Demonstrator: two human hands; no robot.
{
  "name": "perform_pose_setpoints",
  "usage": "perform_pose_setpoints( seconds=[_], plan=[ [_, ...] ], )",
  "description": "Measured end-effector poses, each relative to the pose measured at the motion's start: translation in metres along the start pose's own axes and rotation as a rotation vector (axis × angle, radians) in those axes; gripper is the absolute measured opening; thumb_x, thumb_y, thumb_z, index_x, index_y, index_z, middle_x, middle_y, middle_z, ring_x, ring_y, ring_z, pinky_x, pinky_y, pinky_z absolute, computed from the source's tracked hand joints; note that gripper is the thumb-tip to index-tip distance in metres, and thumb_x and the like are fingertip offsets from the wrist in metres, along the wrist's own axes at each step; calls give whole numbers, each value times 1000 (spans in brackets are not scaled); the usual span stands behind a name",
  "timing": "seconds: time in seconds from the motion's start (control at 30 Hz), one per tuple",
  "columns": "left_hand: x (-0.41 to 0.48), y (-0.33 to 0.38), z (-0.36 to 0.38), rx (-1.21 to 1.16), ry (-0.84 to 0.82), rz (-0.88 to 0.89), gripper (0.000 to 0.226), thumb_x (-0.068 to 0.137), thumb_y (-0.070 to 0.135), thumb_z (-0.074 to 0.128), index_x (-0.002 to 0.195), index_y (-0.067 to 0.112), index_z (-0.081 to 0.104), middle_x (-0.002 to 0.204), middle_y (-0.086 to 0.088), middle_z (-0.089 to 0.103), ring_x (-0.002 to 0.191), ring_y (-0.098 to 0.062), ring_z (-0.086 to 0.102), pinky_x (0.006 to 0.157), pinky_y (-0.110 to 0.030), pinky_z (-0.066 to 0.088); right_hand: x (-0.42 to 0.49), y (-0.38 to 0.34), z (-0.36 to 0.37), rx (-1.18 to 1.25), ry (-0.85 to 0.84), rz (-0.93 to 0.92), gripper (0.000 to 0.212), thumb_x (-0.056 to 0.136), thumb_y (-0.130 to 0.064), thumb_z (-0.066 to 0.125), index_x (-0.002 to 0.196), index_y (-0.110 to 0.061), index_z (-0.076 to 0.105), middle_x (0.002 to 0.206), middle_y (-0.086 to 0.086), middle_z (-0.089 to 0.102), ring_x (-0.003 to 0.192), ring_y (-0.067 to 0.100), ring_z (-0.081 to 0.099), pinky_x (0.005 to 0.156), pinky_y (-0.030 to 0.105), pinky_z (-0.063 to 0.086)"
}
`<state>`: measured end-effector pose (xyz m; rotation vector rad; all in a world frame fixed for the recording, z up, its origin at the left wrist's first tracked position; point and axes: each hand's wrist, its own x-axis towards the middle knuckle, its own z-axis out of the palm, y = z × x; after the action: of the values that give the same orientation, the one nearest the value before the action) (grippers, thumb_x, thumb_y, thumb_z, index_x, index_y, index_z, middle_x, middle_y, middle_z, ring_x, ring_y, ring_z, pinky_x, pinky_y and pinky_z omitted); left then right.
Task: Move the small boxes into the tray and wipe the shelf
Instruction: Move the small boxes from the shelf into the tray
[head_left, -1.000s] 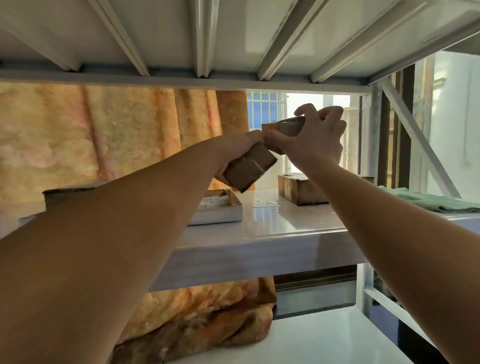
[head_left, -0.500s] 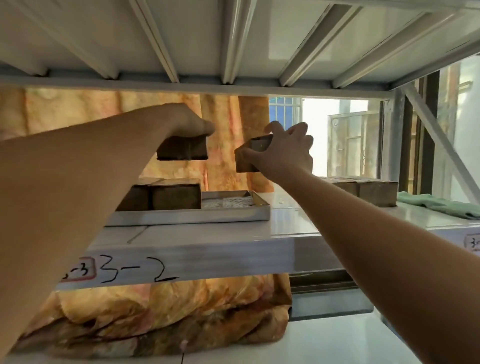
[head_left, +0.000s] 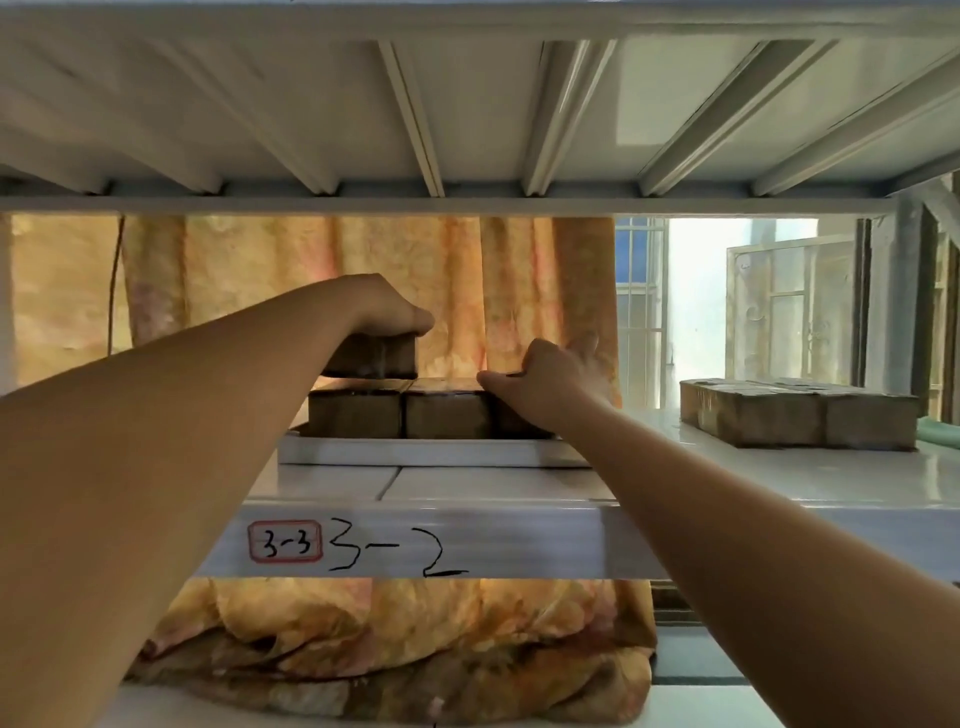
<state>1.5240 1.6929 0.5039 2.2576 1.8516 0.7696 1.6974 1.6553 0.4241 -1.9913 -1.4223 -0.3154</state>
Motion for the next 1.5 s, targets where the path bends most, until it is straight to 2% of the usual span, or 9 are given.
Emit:
perform_pose_setpoints(
  seconds=[0.17,0.33,0.43,0.57,0.77,1.0,1.13,1.33,1.5],
  plan=[
    [6,-12,0,56,-18,24,42,84,48,57,98,9,53,93,-12,54,83,-26,53,75,-33,40,22,5,7,44,-188,28,80,69,-80,44,115,-16,58,138,15,44,132,35,29,88,45,38],
    [12,-17,4,55,-20,55,46,83,49,58,104,8,55,105,-14,54,97,-29,54,80,-35,42,29,7,2,91,-181,30,63,71,-64,57,113,-16,60,127,13,50,108,27,49,72,32,42],
    [16,-20,9,56,-9,63,62,82,54,58,121,5,52,119,-15,53,108,-30,53,90,-36,44,36,10,3,98,-203,60,57,68,-63,59,91,-11,60,119,15,56,93,26,56,67,30,44],
    [20,-26,14,74,9,74,68,82,57,56,125,5,50,127,-15,53,106,-29,52,86,-35,44,43,10,5,26,-241,13,50,79,-62,52,68,-13,50,101,14,61,81,21,55,62,28,41],
    [22,-29,18,143,48,97,73,82,61,51,128,3,49,131,-17,52,112,-31,53,83,-33,43,49,6,7,-38,-240,-25,48,87,-53,48,63,-12,47,69,3,49,60,14,47,49,25,32],
    [27,-38,25,258,121,135,74,78,68,42,107,4,61,91,-11,51,84,-28,52,67,-30,38,45,18,12,28,-239,-38,61,85,-64,43,100,-11,67,99,6,63,87,21,57,72,29,44],
    [24,-39,29,279,164,151,58,78,68,41,90,12,54,76,-5,47,79,-25,51,66,-30,39,37,17,9,21,-286,-62,79,78,-78,36,101,-9,69,103,7,65,97,24,60,87,34,48],
    [21,-42,28,262,184,166,59,79,68,41,91,12,54,87,-7,52,80,-25,52,60,-29,37,25,19,2,42,-358,-89,85,72,-84,35,117,-18,65,116,7,63,105,24,58,97,40,46],
    [17,-48,28,243,202,183,63,81,66,40,101,9,61,89,-8,57,81,-26,55,59,-29,37,23,26,-2,114,-403,-78,98,65,-78,55,145,-26,36,147,2,40,130,25,43,105,40,38]
  ],
)
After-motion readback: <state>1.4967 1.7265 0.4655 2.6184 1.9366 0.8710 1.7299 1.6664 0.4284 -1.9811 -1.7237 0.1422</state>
